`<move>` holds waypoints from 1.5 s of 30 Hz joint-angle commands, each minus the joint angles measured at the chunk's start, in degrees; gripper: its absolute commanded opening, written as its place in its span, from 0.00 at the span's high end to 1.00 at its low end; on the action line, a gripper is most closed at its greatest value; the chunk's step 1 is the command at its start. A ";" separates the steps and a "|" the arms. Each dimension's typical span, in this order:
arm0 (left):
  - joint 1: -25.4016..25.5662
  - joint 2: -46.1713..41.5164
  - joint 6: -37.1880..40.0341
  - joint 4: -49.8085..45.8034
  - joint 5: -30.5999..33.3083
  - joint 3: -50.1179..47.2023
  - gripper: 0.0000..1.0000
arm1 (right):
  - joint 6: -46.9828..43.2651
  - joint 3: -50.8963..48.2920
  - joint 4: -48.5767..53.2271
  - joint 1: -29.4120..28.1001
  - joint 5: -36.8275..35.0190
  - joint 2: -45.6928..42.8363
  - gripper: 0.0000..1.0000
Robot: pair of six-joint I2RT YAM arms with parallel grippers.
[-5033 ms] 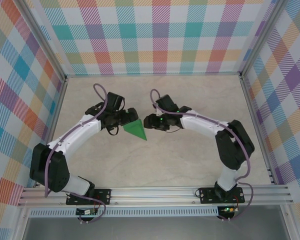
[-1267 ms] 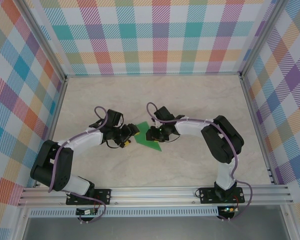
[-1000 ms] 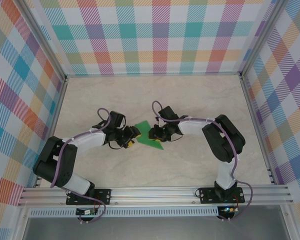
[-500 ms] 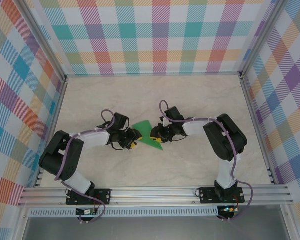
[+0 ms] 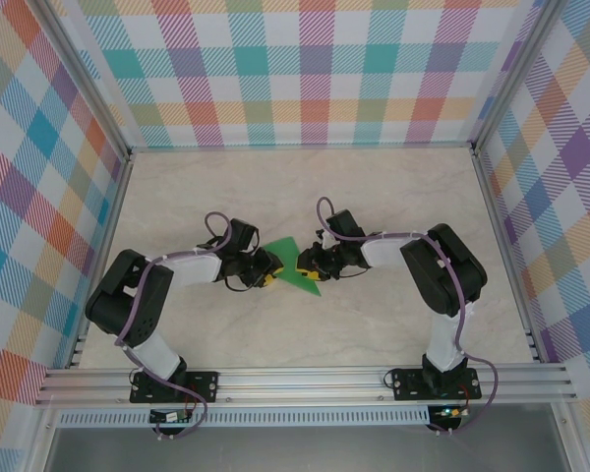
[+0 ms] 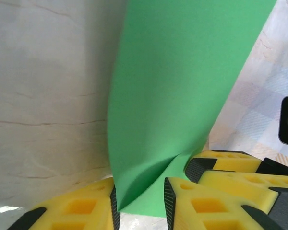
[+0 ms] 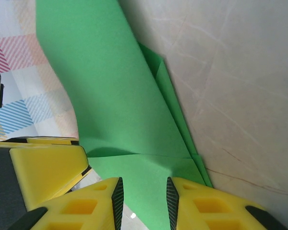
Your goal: Fold a paper plane with a square sheet of paper (pick it up from the middle)
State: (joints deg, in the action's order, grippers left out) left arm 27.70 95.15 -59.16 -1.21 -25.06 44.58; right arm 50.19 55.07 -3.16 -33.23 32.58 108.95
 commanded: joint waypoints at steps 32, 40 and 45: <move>2.26 0.62 -1.29 -4.57 -1.84 7.98 0.91 | -40.53 -12.05 -6.28 -7.97 -27.75 -19.79 0.23; 2.35 0.47 -1.27 -6.17 -1.71 8.92 0.91 | -55.36 -14.23 -14.09 -16.00 -34.78 -16.76 0.27; 2.44 0.27 -1.31 -6.84 -1.40 9.04 0.91 | -59.79 -13.62 -18.27 -18.06 -38.26 -12.55 0.39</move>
State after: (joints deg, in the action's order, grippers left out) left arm 29.19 96.20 -60.29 -6.09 -26.11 52.07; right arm -4.14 41.23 -16.43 -50.72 -2.04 94.28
